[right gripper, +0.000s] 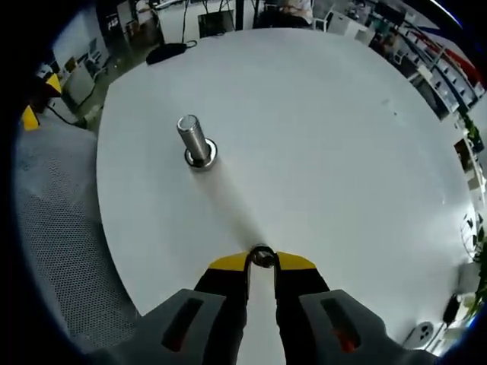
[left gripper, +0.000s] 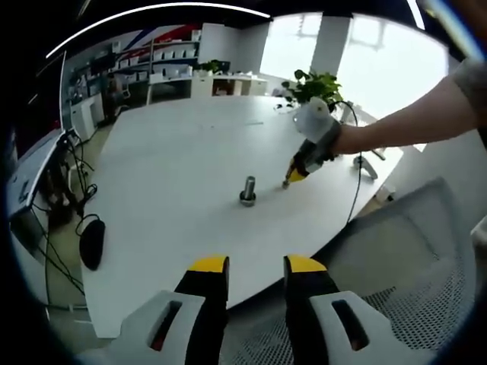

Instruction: Place the washer onto the threaded stud by aligning its center hole with the stud, sliding it down to the base, and recovering from edge contact or off-axis alignment until the washer reaches the visible bottom stop.

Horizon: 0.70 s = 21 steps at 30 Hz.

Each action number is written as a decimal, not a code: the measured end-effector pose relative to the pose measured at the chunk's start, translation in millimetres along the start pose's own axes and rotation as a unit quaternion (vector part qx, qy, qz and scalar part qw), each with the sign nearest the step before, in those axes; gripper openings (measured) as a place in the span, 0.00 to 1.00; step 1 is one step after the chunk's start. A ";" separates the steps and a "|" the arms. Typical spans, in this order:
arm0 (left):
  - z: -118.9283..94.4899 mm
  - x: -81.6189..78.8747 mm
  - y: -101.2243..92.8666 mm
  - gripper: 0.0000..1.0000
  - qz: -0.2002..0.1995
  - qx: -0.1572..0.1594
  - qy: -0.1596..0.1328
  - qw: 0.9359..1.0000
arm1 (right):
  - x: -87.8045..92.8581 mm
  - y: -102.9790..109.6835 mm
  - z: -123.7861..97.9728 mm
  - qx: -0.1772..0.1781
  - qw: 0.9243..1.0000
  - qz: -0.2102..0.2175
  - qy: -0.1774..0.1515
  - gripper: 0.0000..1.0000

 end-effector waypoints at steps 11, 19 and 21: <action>0.7 0.2 0.5 0.26 -0.001 0.000 0.001 1.000 | 4.3 0.4 11.1 -0.005 1.000 -0.008 0.012 0.14; 0.3 0.6 0.8 0.26 -0.002 -0.002 0.002 1.000 | 4.2 0.1 10.4 -0.002 1.000 0.000 0.004 0.15; 0.3 0.3 0.6 0.26 -0.003 -0.002 0.000 1.000 | 4.2 -0.4 10.1 -0.001 1.000 0.001 0.005 0.15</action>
Point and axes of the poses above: the point that each gripper's makers call its tool centre point, and the gripper's own axes: z roughly forward along the fingers, y roughly to its left, x roughly out of its underside, the point moved 9 cm from there along -z, roughly backward along the fingers, and after that the axes turned 12 degrees about -z, right-handed, at the moved point
